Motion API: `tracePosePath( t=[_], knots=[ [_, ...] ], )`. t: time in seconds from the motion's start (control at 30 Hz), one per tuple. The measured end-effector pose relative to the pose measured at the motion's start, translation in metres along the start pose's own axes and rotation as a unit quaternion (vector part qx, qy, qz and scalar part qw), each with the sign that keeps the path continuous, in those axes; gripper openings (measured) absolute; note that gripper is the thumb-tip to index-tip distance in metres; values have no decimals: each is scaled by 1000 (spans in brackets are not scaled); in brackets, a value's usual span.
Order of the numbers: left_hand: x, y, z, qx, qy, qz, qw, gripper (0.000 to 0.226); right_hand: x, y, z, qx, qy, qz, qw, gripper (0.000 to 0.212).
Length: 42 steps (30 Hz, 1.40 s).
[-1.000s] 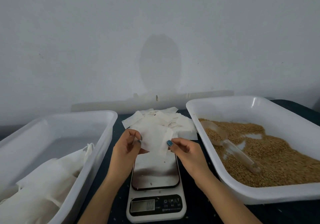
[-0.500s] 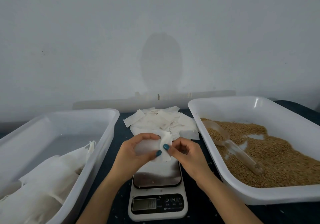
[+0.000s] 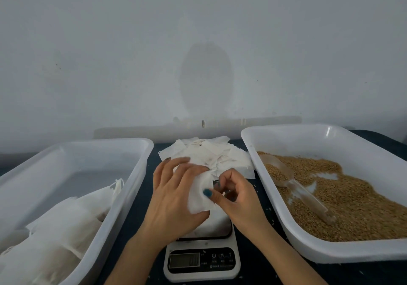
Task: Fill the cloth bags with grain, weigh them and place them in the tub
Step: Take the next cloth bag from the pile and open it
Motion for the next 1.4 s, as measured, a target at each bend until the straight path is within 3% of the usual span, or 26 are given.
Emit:
tracePosePath(
  t=[0.17,0.37,0.47,0.63,0.77,0.9,1.03,1.17,1.23,1.4],
  knots=[
    [4,5,-7,46,-4,30,998,58,17,10,-1,-42,95,90,991,20],
    [3,4,-4,36,-46,15,998,49,18,13,1,-70,155,94,981,13],
    [3,4,-3,35,-55,13,998,50,20,15,-1,-69,175,95,978,39],
    [5,3,-3,42,-73,20,996,51,20,16,-4,-79,216,86,969,47],
    [4,2,-3,46,-81,17,996,53,20,17,-11,-54,190,83,977,26],
    [3,2,0,34,-87,21,995,50,19,17,-12,-54,179,92,978,18],
    [4,2,-2,40,-88,31,995,50,31,25,-10,-138,311,179,923,30],
    [3,3,-5,55,-64,43,996,52,45,40,-15,-170,334,291,880,19],
    [3,3,-6,61,-40,51,996,51,47,44,-19,-154,328,318,876,16],
    [4,3,-9,58,32,84,994,53,40,40,-18,-147,346,268,887,12]
  ],
)
Point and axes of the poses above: each hand's wrist, its own y-axis away from the middle knuckle, its own z-axis out of the back of the hand, x = y × z, the point moved 9 cm from there along -y, towards the middle knuckle, and after that the axes turned 14 degrees about -z, right-handed, at the moved point
